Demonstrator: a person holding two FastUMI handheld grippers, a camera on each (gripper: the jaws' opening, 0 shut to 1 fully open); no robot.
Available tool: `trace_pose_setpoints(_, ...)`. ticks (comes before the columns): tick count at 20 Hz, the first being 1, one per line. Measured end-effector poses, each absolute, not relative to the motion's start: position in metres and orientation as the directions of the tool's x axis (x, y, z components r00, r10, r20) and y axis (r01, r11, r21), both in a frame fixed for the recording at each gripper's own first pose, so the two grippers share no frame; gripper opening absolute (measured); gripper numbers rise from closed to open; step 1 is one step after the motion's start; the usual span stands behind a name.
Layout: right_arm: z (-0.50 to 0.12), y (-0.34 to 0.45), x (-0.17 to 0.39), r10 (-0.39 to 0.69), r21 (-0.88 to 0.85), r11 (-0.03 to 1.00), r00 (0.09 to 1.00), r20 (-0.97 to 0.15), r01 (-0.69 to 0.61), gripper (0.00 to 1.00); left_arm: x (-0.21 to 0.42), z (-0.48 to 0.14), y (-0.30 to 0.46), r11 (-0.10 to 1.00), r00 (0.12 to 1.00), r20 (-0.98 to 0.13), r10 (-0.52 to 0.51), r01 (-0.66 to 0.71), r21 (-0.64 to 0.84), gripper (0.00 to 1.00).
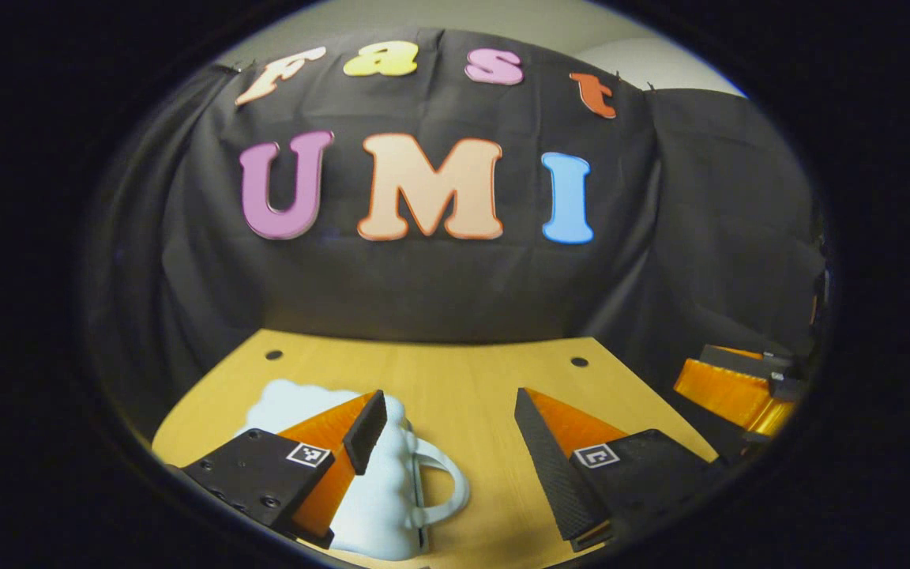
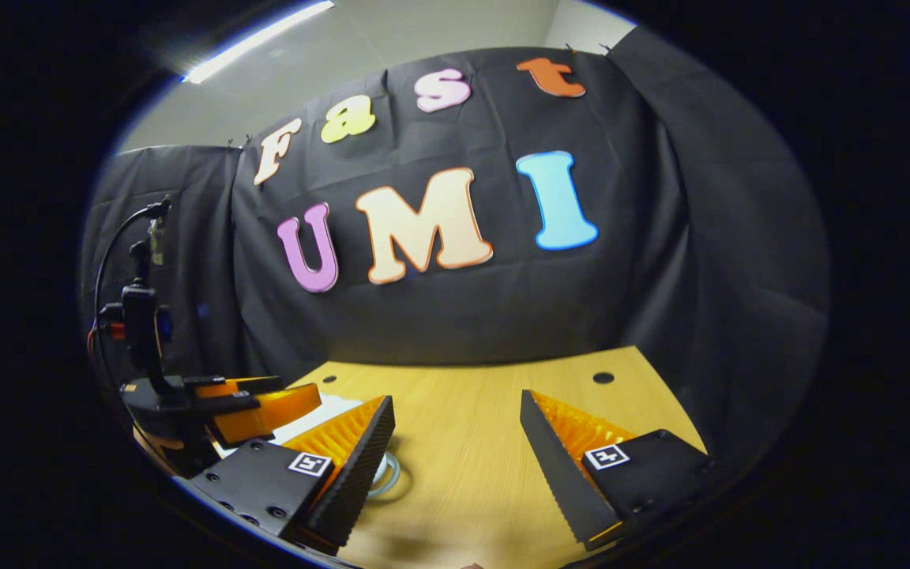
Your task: First open the suitcase, pack the skin care products into it, and then close the suitcase.
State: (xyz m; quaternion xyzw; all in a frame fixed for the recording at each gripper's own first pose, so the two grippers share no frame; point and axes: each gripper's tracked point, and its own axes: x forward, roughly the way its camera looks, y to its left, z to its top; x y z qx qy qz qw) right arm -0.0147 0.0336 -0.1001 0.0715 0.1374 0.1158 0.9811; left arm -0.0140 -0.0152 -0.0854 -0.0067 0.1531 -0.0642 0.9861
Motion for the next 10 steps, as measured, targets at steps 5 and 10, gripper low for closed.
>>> trace_pose_setpoints(5, -0.037, 0.040, -0.005, 0.159, 0.084, 0.984, 0.986, -0.055, -0.154, 0.98, -0.018, -0.040, -0.004, 0.994, 0.980, -0.165, -0.110, 0.113, 0.008, 0.95)
trace_pose_setpoints(10, 0.013, 0.054, -0.013, 0.108, 0.015, 0.994, 0.992, 0.073, -0.109, 0.94, -0.014, -0.015, 0.010, 0.991, 0.984, -0.122, -0.129, 0.131, 0.013, 0.95)
